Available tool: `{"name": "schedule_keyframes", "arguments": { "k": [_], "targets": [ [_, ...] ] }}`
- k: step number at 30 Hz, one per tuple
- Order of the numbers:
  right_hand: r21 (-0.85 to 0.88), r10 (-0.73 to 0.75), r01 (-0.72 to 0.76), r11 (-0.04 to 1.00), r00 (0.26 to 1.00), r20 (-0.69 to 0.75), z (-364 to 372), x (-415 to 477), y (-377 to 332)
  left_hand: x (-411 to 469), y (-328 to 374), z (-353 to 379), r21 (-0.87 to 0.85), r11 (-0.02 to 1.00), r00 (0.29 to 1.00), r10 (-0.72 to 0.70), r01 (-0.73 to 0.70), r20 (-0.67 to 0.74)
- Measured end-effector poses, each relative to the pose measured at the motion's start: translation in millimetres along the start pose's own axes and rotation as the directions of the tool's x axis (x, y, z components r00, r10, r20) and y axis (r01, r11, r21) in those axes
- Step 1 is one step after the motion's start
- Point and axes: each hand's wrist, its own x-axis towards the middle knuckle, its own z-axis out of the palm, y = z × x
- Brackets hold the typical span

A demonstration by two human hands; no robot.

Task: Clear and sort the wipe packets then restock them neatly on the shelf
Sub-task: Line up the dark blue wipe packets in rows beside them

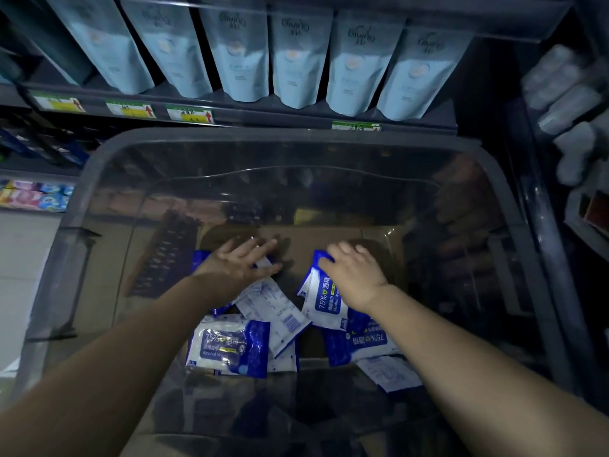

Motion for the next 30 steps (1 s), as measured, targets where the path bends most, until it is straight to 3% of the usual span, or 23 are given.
{"name": "schedule_keyframes", "arguments": {
  "k": [2, 4, 6, 8, 10, 14, 18, 22, 26, 28, 30],
  "targets": [
    [-0.003, -0.161, 0.162, 0.987, 0.983, 0.091, -2, 3, -2, 0, 2, -6, 0.040, 0.997, 0.996, 0.057, -0.060, 0.063],
    [-0.054, -0.215, 0.229, 0.972, 0.959, 0.186, -1, 7, -3, 1, 2, -10, 0.067, 0.996, 0.993, 0.059, -0.066, 0.099],
    [-0.121, -0.224, 0.240, 0.963, 0.966, 0.131, -1, 8, -2, 3, 3, -12, 0.095, 0.994, 0.995, 0.045, -0.054, 0.092],
    [-0.165, -0.188, 0.191, 0.968, 0.982, 0.032, 1, 9, 2, 4, 3, -16, 0.167, 0.986, 0.999, 0.006, -0.013, 0.043],
    [-0.104, -0.130, 0.137, 0.985, 0.989, 0.072, 2, 8, 7, 5, -1, -18, 0.191, 0.981, 0.999, -0.043, 0.040, 0.009],
    [0.180, -0.013, -0.034, 0.983, 0.968, 0.249, -2, 2, 22, -1, -26, -29, -0.093, 0.973, 0.966, -0.191, 0.210, 0.176],
    [0.335, 0.147, -0.198, 0.921, 0.974, 0.172, -5, 2, 22, -7, -41, -47, -0.177, 0.938, 0.923, -0.235, 0.298, 0.305],
    [0.402, 0.256, -0.308, 0.862, 0.950, 0.179, 3, 5, 16, -4, -42, -46, -0.255, 0.907, 0.928, -0.271, 0.335, 0.255],
    [0.454, 0.307, -0.403, 0.795, 0.912, 0.272, 12, 2, 20, -6, -35, -41, -0.483, 0.771, 0.909, -0.327, 0.414, 0.258],
    [0.476, 0.297, -0.433, 0.765, 0.894, 0.335, 16, 0, 24, -9, -30, -44, -0.422, 0.829, 0.925, -0.275, 0.366, 0.263],
    [0.492, 0.277, -0.440, 0.751, 0.887, 0.370, 19, -1, 26, -4, -26, -51, -0.232, 0.930, 0.944, -0.229, 0.284, 0.238]
  ]
}}
